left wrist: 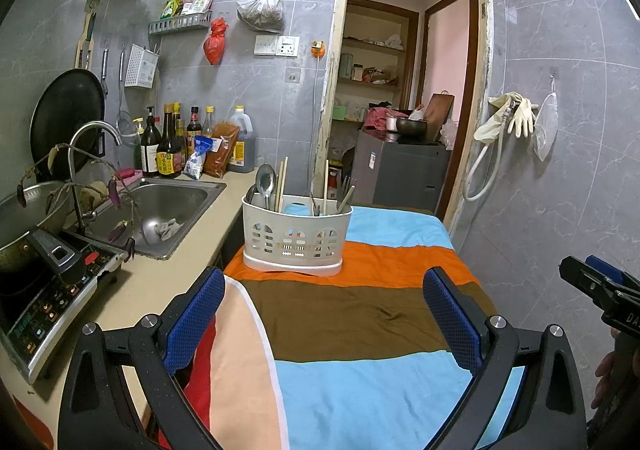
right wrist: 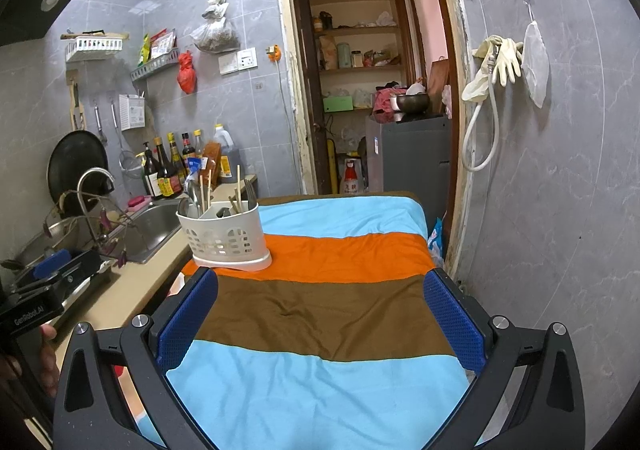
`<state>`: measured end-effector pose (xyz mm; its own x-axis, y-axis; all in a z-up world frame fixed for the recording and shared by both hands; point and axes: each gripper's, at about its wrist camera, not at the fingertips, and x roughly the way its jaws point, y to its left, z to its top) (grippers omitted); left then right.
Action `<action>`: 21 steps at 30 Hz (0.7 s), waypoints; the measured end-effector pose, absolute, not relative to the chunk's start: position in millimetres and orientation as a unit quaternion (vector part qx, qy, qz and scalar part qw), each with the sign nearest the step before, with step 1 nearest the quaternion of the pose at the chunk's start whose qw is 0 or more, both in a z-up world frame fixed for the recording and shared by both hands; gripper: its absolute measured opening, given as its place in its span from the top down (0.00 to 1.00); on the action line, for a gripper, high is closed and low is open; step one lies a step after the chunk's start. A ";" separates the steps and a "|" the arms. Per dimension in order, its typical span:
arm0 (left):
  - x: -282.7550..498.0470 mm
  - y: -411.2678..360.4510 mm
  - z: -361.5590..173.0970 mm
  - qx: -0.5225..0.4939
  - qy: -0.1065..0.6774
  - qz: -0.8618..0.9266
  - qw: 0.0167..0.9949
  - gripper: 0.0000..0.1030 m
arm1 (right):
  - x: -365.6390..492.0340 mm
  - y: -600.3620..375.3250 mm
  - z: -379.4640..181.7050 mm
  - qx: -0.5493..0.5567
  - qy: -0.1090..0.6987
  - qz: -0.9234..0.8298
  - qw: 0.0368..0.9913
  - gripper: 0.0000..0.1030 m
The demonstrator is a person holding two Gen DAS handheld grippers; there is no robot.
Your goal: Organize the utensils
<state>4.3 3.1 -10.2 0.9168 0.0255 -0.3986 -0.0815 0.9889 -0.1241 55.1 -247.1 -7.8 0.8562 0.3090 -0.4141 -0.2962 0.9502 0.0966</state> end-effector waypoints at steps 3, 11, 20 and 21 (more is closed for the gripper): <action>3.9 3.4 -10.3 -0.070 0.202 0.028 0.976 0.06 | 55.2 -246.6 -8.5 0.014 0.217 0.157 0.963 0.00; 3.5 5.1 -10.7 -0.069 0.204 0.029 0.976 0.06 | 54.5 -245.6 -9.5 0.014 0.219 0.158 0.963 0.00; 3.3 5.3 -10.5 -0.068 0.204 0.031 0.976 0.06 | 53.6 -244.2 -9.6 0.015 0.220 0.158 0.962 0.00; 3.3 5.6 -10.6 -0.068 0.204 0.031 0.976 0.06 | 53.0 -243.7 -9.8 0.015 0.220 0.158 0.962 0.00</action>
<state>3.3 5.6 -10.6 0.9149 0.0325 -0.4024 -0.0882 0.9888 -0.1207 53.0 -243.7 -9.8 0.8530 0.3110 -0.4190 -0.2981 0.9495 0.0980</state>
